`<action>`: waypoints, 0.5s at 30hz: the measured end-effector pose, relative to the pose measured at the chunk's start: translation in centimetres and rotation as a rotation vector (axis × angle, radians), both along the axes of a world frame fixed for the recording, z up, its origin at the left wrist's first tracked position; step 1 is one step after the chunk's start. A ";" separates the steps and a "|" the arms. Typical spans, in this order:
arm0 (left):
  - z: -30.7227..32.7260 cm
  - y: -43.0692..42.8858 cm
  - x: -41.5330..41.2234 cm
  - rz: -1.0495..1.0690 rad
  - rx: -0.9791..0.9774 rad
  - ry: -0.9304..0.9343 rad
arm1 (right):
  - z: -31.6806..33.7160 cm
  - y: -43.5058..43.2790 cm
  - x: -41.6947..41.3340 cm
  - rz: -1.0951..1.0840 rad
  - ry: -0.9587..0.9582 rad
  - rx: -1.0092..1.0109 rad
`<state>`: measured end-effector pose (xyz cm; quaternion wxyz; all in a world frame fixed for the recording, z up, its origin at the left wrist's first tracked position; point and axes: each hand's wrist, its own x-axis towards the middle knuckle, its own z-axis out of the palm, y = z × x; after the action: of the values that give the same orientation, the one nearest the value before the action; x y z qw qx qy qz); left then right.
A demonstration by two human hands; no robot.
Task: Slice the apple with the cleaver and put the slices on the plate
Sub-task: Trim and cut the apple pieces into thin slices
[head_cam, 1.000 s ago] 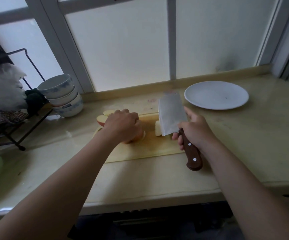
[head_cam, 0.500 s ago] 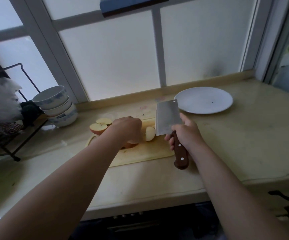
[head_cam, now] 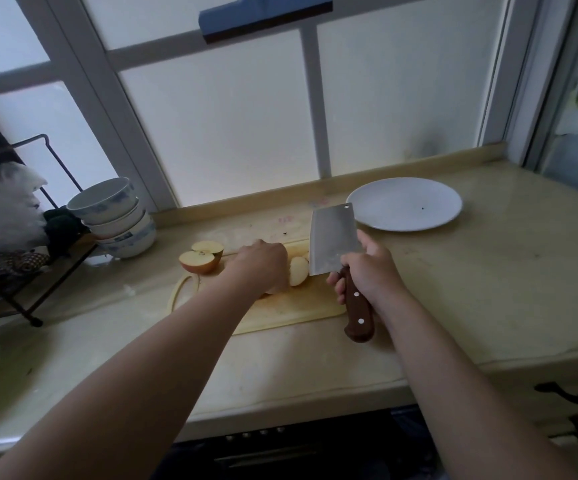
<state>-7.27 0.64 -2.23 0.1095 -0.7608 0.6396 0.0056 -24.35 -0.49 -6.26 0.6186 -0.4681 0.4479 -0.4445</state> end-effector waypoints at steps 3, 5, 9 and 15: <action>-0.5 -0.2 0.0 0.044 -0.011 0.025 | -0.2 -0.2 0.0 -0.003 0.001 0.009; -0.6 -0.3 -0.1 0.064 -0.021 0.043 | -0.1 -0.2 -0.1 -0.012 -0.013 0.020; -0.8 -0.9 0.0 0.107 -0.035 0.092 | 0.6 0.1 -0.4 -0.018 -0.078 0.047; -1.0 -1.0 0.0 0.121 -0.061 0.103 | 0.6 0.1 -0.5 -0.050 -0.133 0.080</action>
<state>-7.30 -0.33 -3.22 0.0525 -0.7996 0.5973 0.0320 -24.86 -0.44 -5.68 0.6539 -0.4011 0.4346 -0.4719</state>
